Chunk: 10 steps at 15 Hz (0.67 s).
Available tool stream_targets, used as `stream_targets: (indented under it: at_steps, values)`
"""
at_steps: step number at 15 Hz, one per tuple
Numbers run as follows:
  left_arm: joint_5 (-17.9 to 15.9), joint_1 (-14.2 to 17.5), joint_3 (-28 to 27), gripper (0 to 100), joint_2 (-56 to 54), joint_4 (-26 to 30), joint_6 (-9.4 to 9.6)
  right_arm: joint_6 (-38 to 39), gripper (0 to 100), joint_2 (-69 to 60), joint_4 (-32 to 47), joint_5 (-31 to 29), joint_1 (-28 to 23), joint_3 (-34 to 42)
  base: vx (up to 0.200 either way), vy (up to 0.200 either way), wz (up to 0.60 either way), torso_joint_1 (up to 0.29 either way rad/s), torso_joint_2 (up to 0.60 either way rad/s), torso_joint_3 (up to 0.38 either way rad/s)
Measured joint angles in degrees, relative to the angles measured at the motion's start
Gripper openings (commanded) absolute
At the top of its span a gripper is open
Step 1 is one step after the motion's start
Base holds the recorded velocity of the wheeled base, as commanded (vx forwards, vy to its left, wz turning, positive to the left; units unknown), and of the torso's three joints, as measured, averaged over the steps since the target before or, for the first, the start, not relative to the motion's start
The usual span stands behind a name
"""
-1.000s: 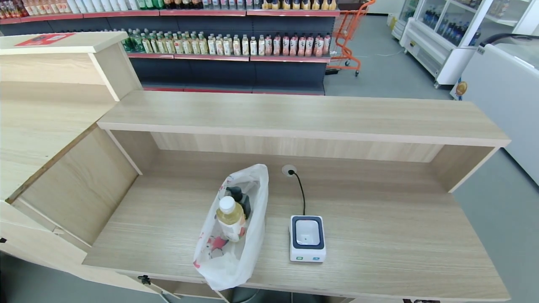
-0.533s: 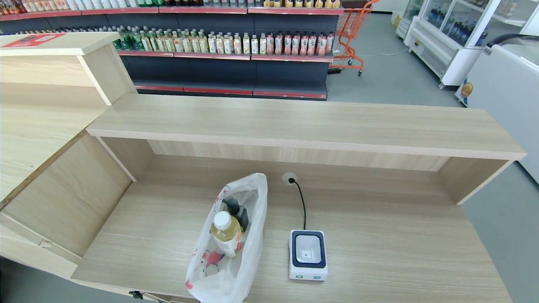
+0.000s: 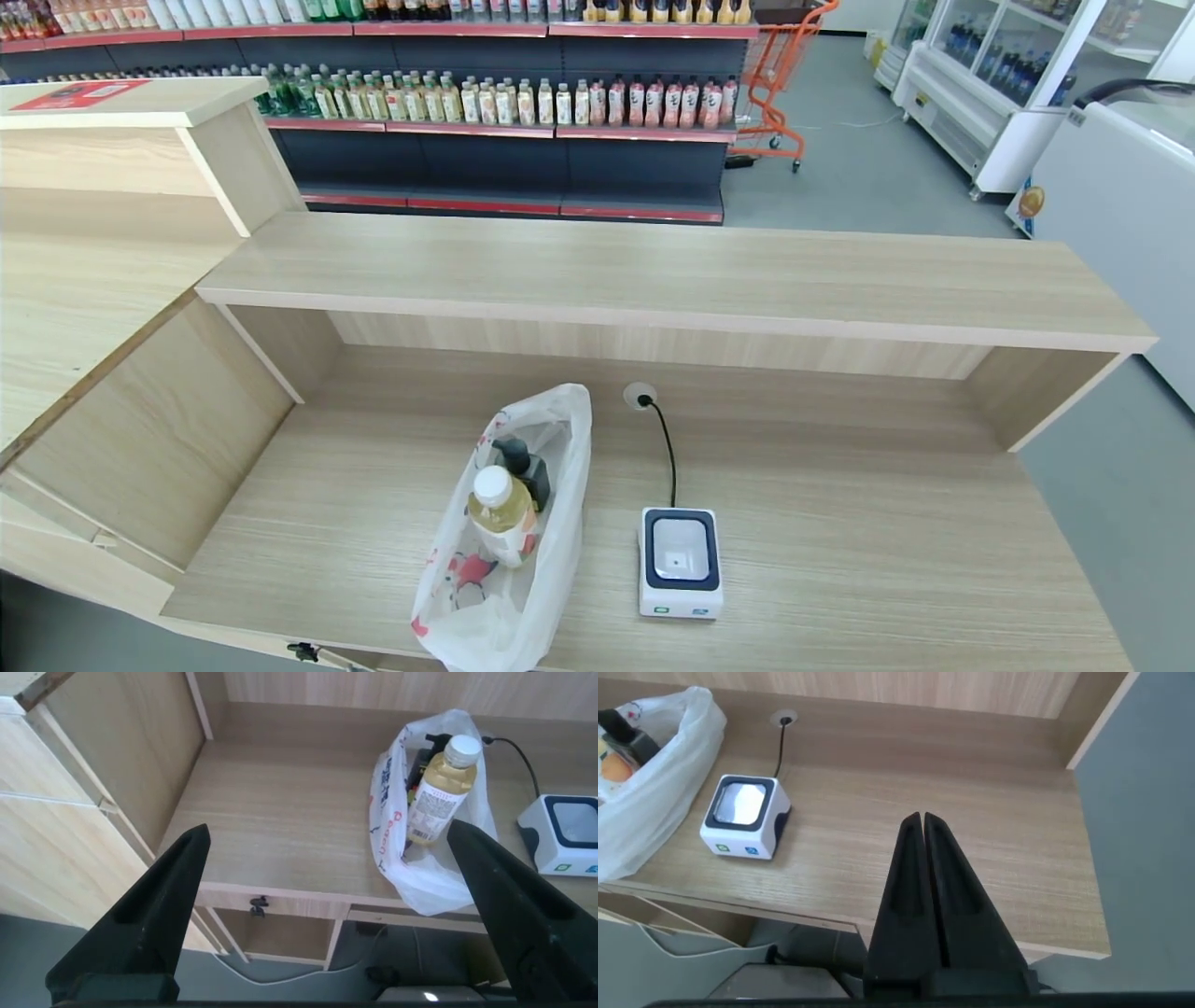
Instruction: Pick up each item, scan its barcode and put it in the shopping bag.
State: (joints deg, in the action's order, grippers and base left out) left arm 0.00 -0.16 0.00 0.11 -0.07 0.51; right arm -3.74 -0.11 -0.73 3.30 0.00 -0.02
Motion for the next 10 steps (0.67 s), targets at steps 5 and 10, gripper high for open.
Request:
stream_targets:
  at_steps: [5, 10]
  values:
    - [0.0, 0.0, 0.0, 100, 0.0, 0.0, 0.0, 0.68, 0, 0.0, 0.05, -0.16, 0.0, 0.0, 0.0, 0.0, 0.0, 0.0, 0.0, 0.0]
    - [0.0, -0.02, 0.0, 100, 0.0, 0.0, 0.0, 0.77, 0, 0.0, 0.05, -0.16, 0.0, 0.02, 0.0, 0.0, 0.0, 0.0, 0.0, 0.0]
